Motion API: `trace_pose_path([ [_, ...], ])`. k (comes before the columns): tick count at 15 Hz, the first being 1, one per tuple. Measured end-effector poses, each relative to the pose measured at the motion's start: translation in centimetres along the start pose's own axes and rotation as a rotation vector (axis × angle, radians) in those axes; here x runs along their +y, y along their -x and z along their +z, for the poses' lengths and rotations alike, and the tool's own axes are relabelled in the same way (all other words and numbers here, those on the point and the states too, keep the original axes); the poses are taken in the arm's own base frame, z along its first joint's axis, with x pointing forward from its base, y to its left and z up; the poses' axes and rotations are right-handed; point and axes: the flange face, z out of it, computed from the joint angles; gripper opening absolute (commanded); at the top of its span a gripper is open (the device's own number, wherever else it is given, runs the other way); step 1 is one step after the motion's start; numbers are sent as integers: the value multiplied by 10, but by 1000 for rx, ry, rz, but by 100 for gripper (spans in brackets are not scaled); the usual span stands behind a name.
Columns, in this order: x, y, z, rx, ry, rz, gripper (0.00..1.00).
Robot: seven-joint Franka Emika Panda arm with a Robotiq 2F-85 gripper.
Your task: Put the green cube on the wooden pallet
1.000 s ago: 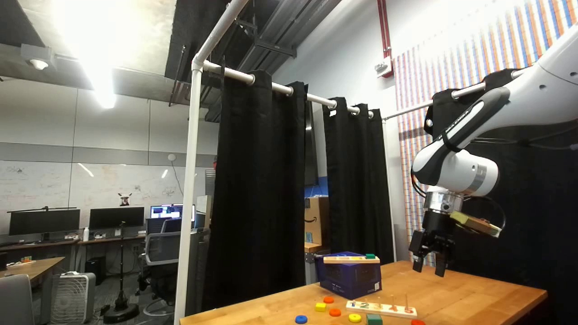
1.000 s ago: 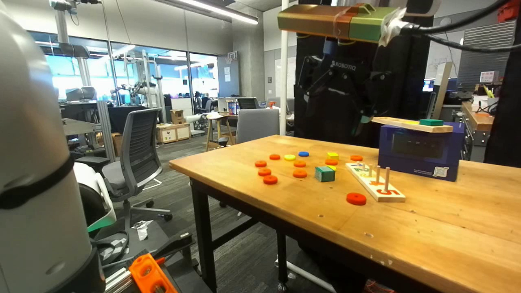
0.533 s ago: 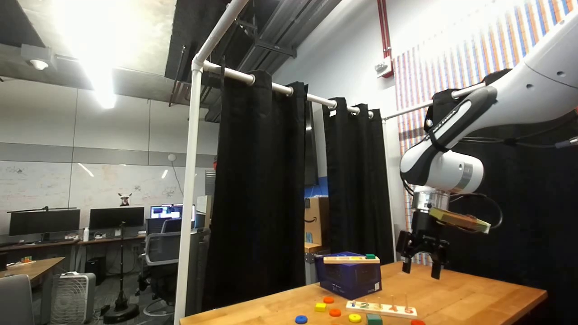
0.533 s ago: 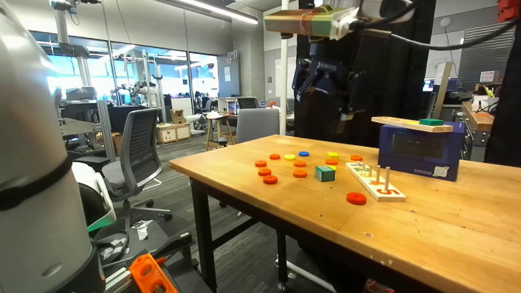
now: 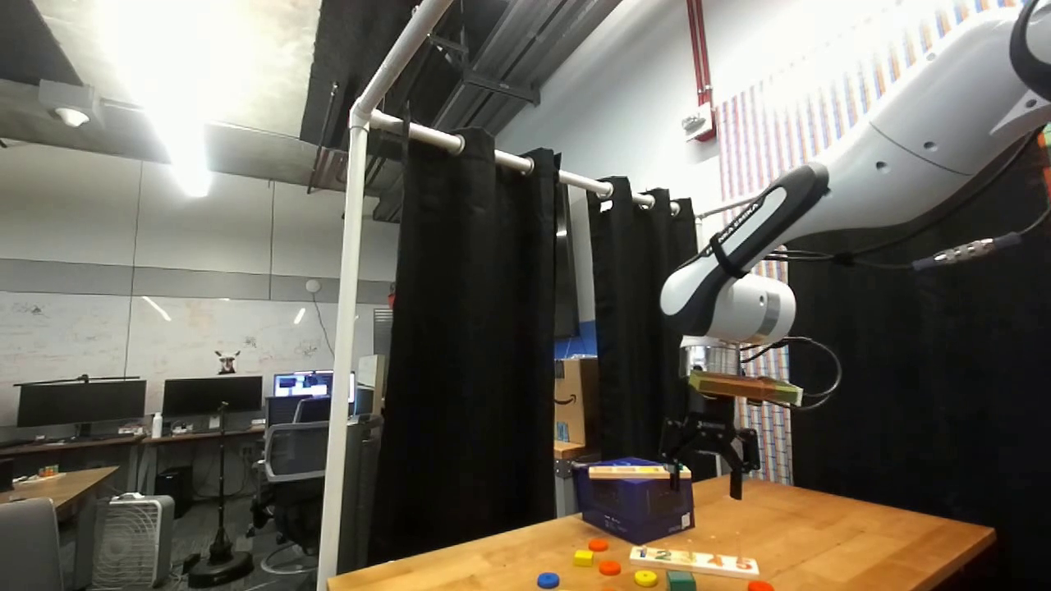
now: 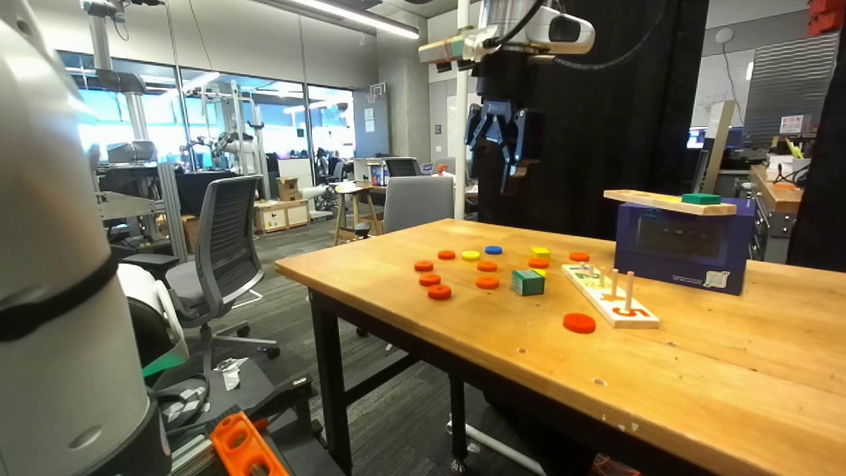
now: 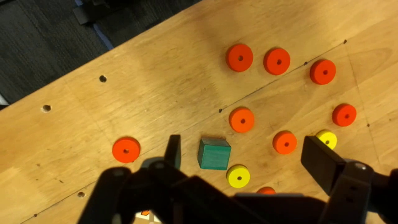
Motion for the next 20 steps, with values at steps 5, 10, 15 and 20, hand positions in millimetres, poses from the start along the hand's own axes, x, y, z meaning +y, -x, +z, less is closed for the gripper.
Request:
trace_pose_path([
  [5, -5, -32, 20, 0, 135, 122, 100],
  [10, -2, -57, 44, -32, 180, 191, 100],
  [15, -10, -70, 59, -48, 179, 198, 100],
  [20, -19, -77, 88, -49, 177, 178, 100],
])
